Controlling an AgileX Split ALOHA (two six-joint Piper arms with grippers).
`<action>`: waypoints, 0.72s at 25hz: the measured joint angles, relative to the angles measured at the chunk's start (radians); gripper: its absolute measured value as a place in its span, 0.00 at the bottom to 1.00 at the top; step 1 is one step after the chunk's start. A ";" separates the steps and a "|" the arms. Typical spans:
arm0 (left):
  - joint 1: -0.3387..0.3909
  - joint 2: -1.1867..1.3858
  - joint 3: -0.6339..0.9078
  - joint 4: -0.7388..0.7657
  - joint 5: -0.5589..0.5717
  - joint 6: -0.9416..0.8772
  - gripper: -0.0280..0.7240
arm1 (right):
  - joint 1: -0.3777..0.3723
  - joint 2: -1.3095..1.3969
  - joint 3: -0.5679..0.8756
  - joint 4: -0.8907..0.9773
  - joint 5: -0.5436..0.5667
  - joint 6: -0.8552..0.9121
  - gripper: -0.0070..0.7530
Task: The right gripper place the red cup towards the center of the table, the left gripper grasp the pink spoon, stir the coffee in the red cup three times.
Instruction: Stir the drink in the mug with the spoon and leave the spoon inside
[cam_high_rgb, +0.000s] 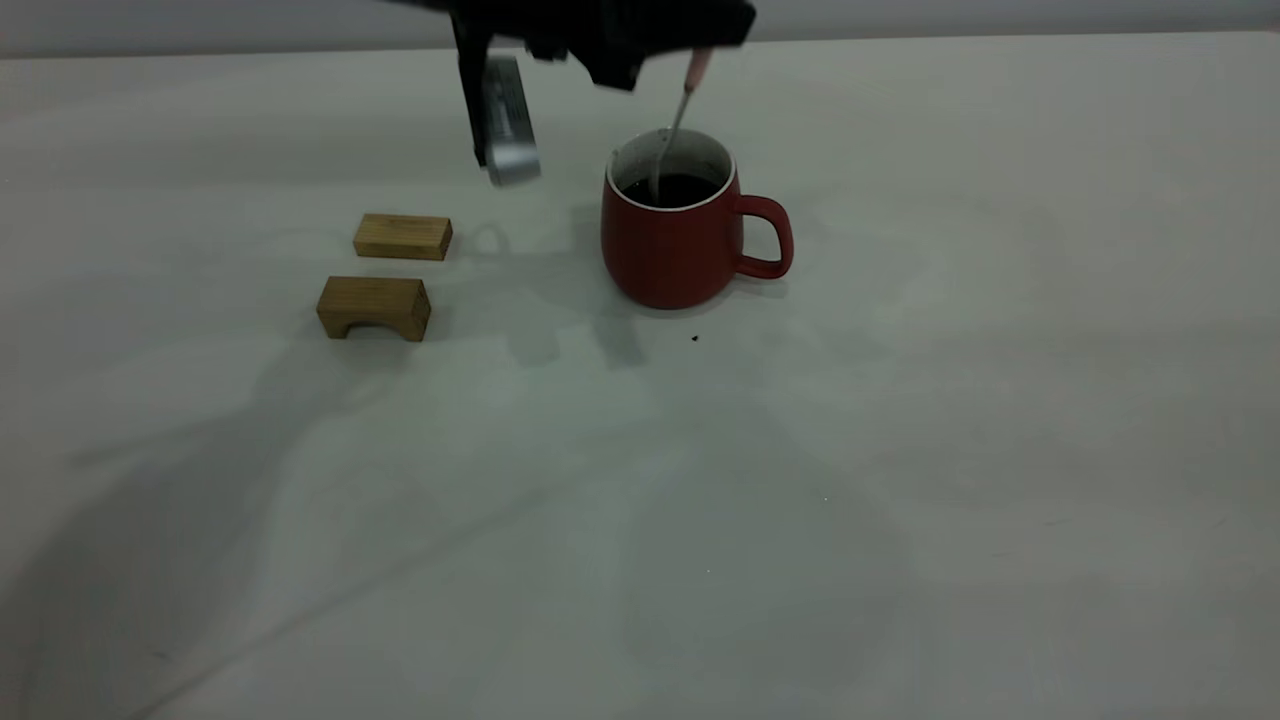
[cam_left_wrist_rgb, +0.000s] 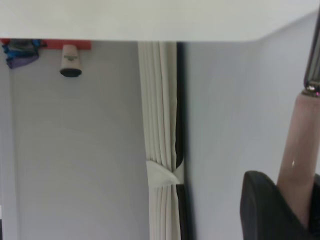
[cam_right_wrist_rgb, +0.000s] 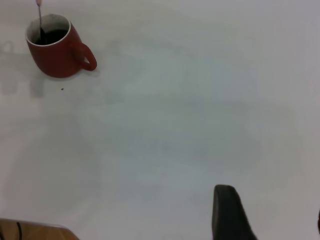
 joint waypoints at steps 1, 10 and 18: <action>-0.002 0.016 -0.004 0.000 0.007 -0.003 0.26 | 0.000 0.000 0.000 0.000 0.000 0.000 0.61; 0.030 0.042 -0.007 0.003 -0.027 -0.023 0.26 | 0.000 0.000 0.000 0.000 0.000 0.000 0.61; -0.011 0.113 -0.131 -0.001 -0.036 -0.023 0.26 | 0.000 0.000 0.000 0.000 0.000 0.000 0.61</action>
